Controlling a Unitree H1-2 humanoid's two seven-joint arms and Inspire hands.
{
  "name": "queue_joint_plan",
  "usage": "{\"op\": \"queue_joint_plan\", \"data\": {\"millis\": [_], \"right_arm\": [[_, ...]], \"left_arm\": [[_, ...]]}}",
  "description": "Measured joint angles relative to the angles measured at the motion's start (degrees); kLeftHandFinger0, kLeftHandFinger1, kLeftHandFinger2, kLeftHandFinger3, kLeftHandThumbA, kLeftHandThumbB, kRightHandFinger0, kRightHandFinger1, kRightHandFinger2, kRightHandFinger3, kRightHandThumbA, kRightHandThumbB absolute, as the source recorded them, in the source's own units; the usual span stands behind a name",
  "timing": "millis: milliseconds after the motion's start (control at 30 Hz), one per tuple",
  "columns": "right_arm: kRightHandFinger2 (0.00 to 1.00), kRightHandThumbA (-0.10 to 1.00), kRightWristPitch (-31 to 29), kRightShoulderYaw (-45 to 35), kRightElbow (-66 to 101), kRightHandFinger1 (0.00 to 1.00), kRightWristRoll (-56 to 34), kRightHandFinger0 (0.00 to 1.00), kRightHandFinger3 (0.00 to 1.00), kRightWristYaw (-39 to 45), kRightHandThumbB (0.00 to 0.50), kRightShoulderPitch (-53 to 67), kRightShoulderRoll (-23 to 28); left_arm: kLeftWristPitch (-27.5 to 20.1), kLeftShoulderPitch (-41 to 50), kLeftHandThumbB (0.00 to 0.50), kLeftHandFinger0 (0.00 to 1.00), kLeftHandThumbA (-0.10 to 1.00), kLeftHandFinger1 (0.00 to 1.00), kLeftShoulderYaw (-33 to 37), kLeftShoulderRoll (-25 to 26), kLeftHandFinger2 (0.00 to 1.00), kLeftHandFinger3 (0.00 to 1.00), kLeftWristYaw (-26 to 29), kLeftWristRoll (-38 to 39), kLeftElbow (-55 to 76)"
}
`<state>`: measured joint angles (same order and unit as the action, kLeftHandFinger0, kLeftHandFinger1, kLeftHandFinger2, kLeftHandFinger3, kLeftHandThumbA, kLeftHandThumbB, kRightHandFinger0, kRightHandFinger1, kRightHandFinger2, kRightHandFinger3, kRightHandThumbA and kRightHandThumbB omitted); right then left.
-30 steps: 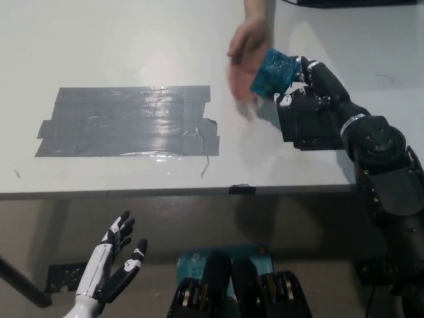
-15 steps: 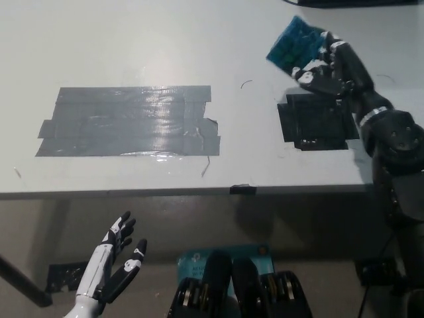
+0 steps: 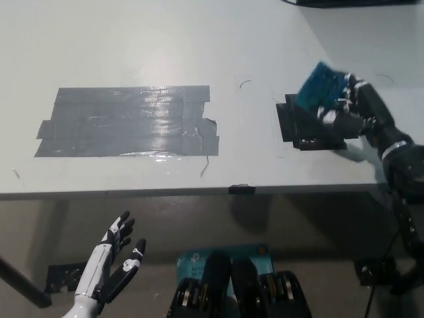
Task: A person hands a rubik's cube to the robot and rhe robot picks it up with its right hand and places it on the black spot on the desk infron tof it
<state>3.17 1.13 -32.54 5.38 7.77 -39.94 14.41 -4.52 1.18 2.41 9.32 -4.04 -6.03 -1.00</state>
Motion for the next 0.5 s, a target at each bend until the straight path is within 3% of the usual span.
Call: {"op": "queue_joint_plan", "data": {"millis": [33, 67, 200, 333, 500], "right_arm": [[1.0, 0.41, 0.0, 0.7, 0.0, 1.0, 0.6, 1.0, 1.0, -0.1, 0.342, 0.2, 0.1], [1.0, 0.46, 0.0, 1.2, 0.1, 1.0, 0.9, 1.0, 1.0, -0.1, 0.372, 0.4, 0.2], [1.0, 0.51, 0.1, 3.6, 1.1, 1.0, 2.1, 1.0, 1.0, 0.5, 0.367, 1.0, 1.4], [1.0, 0.64, 0.0, 4.2, 2.0, 1.0, 3.2, 1.0, 1.0, 0.4, 0.395, 1.0, 2.6], [1.0, 0.69, 0.0, 4.1, 5.4, 1.0, 5.7, 1.0, 1.0, -1.3, 0.408, 1.0, 3.1]], "left_arm": [[0.0, 0.0, 0.135, 1.0, 0.64, 1.0, 0.0, 0.0, 1.0, 1.0, 0.0, 0.0, 0.0], [0.0, 0.0, 0.129, 1.0, 0.64, 1.0, 0.0, 0.0, 1.0, 1.0, 0.0, 0.0, 0.0], [-0.1, -0.1, 0.124, 1.0, 0.64, 1.0, 0.0, 0.0, 1.0, 1.0, 0.0, 0.0, -0.1], [-0.2, -0.2, 0.12, 1.0, 0.65, 1.0, 0.0, 0.0, 1.0, 1.0, 0.0, 0.0, -0.4], [-0.2, -0.3, 0.113, 1.0, 0.63, 1.0, 0.0, 0.0, 1.0, 1.0, 0.0, 0.0, -0.5]]}}
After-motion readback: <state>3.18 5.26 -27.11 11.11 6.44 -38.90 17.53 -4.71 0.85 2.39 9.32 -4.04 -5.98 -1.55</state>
